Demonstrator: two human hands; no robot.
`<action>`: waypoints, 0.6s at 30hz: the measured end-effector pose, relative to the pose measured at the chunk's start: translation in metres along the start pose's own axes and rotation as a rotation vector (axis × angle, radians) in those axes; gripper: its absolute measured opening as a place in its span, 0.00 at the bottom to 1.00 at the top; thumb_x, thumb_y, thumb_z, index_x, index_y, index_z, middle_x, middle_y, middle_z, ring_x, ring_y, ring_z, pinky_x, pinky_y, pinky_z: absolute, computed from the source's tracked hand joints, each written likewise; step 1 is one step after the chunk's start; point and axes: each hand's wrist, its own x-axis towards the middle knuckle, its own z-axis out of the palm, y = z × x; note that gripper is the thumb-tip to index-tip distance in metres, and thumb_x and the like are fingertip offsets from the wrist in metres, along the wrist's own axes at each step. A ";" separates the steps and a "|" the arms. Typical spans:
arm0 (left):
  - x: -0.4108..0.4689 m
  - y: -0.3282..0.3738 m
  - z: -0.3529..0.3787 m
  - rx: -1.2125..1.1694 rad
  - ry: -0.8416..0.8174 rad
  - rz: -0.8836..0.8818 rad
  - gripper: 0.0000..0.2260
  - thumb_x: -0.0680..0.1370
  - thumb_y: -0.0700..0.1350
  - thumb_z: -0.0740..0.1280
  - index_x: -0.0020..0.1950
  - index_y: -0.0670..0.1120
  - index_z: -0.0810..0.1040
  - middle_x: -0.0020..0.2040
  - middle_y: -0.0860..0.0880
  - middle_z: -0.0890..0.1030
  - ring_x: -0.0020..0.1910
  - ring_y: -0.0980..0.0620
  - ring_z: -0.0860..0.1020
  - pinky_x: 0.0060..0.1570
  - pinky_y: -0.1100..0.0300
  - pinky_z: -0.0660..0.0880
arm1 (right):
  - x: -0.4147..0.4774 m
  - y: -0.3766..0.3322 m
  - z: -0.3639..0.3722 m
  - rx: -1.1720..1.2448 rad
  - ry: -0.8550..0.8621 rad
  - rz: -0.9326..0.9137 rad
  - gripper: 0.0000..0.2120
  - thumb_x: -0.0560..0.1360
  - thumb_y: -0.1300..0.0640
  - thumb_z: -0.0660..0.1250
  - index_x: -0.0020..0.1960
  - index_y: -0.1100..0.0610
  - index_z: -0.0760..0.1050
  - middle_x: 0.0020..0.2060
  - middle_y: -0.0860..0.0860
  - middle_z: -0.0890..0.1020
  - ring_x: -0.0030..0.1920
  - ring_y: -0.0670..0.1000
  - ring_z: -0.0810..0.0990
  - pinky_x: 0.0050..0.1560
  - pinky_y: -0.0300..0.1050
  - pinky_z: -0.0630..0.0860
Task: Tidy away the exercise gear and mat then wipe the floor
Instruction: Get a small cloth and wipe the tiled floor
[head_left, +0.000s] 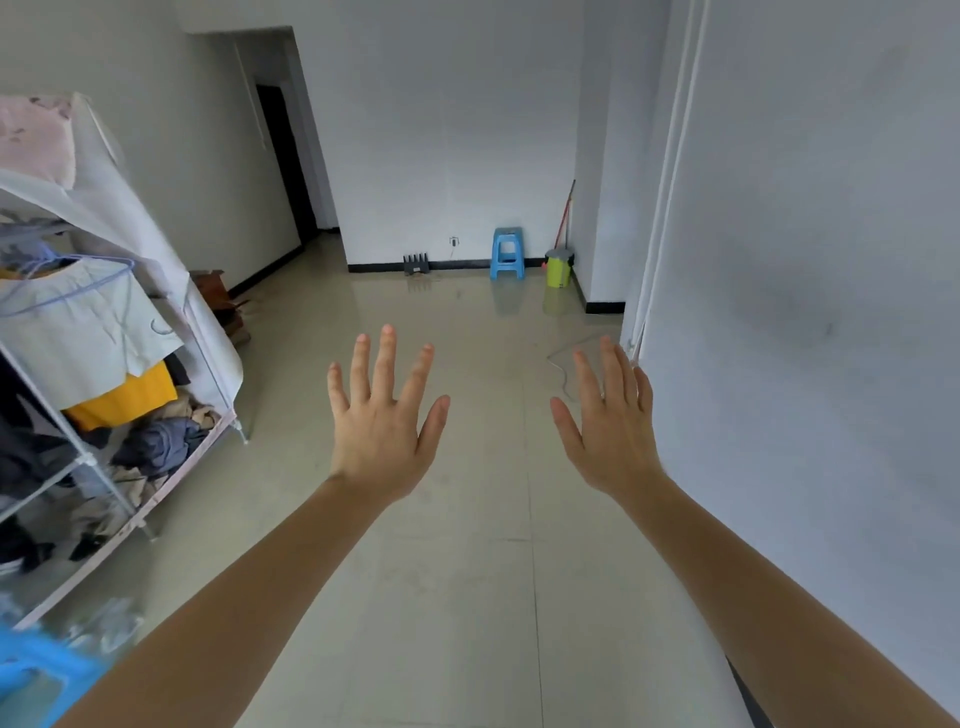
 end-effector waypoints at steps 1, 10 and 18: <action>0.017 -0.010 0.013 0.000 0.009 -0.010 0.27 0.82 0.61 0.47 0.79 0.51 0.59 0.80 0.40 0.55 0.78 0.35 0.52 0.72 0.32 0.54 | 0.023 -0.001 0.015 0.007 -0.014 -0.011 0.31 0.82 0.41 0.51 0.80 0.56 0.56 0.78 0.61 0.56 0.78 0.62 0.56 0.75 0.63 0.57; 0.187 -0.119 0.180 0.016 0.046 -0.088 0.28 0.82 0.60 0.49 0.79 0.48 0.59 0.79 0.39 0.55 0.78 0.35 0.53 0.71 0.32 0.54 | 0.236 -0.007 0.194 -0.034 -0.056 -0.130 0.31 0.83 0.40 0.49 0.80 0.55 0.53 0.80 0.60 0.51 0.79 0.61 0.54 0.77 0.61 0.53; 0.404 -0.190 0.301 -0.027 -0.005 -0.069 0.28 0.82 0.59 0.48 0.79 0.47 0.59 0.79 0.39 0.56 0.77 0.36 0.55 0.71 0.33 0.55 | 0.440 0.016 0.299 -0.066 -0.057 -0.084 0.31 0.82 0.40 0.48 0.80 0.54 0.53 0.80 0.59 0.51 0.79 0.60 0.53 0.77 0.63 0.53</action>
